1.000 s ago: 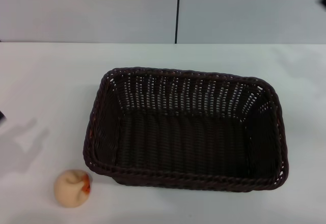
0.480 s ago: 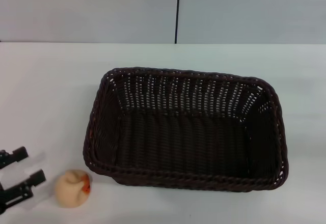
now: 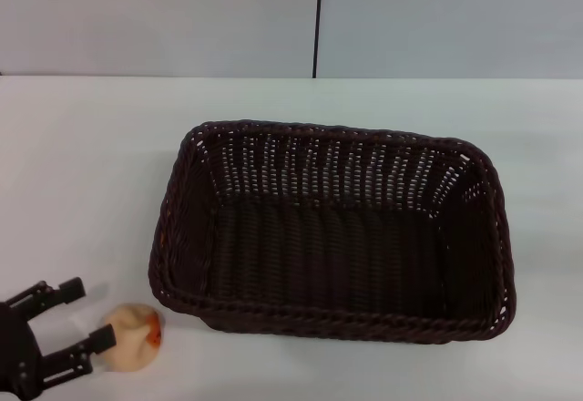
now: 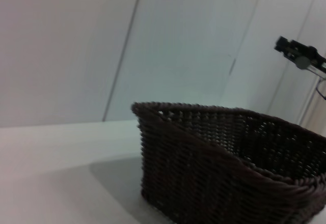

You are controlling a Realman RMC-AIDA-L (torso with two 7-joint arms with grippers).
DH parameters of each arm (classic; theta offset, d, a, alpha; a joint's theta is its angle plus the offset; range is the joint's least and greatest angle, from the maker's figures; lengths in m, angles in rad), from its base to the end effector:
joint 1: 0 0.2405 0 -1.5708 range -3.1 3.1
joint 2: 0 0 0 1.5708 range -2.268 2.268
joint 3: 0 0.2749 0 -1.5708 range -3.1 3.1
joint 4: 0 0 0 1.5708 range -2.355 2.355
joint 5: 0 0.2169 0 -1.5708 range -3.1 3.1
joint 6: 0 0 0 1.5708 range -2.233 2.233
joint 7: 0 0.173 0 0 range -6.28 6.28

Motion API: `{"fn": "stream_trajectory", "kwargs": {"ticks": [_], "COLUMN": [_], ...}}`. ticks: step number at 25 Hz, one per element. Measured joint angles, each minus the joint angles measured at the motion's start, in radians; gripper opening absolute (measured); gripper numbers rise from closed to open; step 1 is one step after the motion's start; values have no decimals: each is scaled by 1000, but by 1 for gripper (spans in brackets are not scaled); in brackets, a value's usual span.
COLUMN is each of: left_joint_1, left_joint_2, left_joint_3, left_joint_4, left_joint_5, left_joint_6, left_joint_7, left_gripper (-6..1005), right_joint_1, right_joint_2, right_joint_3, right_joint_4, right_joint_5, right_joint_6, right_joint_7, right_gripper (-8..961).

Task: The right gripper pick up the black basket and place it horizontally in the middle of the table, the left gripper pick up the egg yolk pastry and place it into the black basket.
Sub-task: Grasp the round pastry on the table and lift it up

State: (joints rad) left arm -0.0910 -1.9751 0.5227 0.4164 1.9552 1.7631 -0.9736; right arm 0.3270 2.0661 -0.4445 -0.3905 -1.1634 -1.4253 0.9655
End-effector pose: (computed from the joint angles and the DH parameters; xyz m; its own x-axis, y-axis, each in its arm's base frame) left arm -0.3908 0.1807 -0.0033 0.6674 0.3802 0.6404 0.6313 -0.7449 -0.2156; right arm 0.3595 0.3421 0.0793 0.4248 0.1490 -0.8930 -0.8391 -0.3055 -0.4501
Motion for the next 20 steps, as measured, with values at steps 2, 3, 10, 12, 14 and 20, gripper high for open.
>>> {"fn": "stream_trajectory", "kwargs": {"ticks": [2, 3, 10, 12, 14, 20], "left_joint_1": [-5, -7, -29, -31, -35, -53], "left_joint_2": [-6, -9, -30, -32, -35, -33], "left_joint_3": [-1, -1, 1, 1, 0, 2], "left_joint_4": [-1, -1, -1, -1, -1, -1], "left_joint_5": [15, 17, 75, 80, 88, 156], "left_joint_6": [-6, -8, -51, -56, -66, -61], "left_joint_7": [0, 0, 0, 0, 0, 12], "left_gripper": [829, 829, 825, 824, 823, 820], "right_joint_1": [2, 3, 5, 5, 5, 4], "right_joint_2": [0, 0, -1, -1, -1, -2], "right_joint_3": [0, 0, 1, 1, 1, 1], "right_joint_4": [0, 0, 1, 1, 1, 1], "right_joint_5": [0, 0, -3, -3, -4, -5], "right_joint_6": [3, 6, 14, 15, 20, 22], "right_joint_7": [0, 0, -1, -1, -1, -1], "right_gripper": [390, 390, 390, 390, 390, 390]}}
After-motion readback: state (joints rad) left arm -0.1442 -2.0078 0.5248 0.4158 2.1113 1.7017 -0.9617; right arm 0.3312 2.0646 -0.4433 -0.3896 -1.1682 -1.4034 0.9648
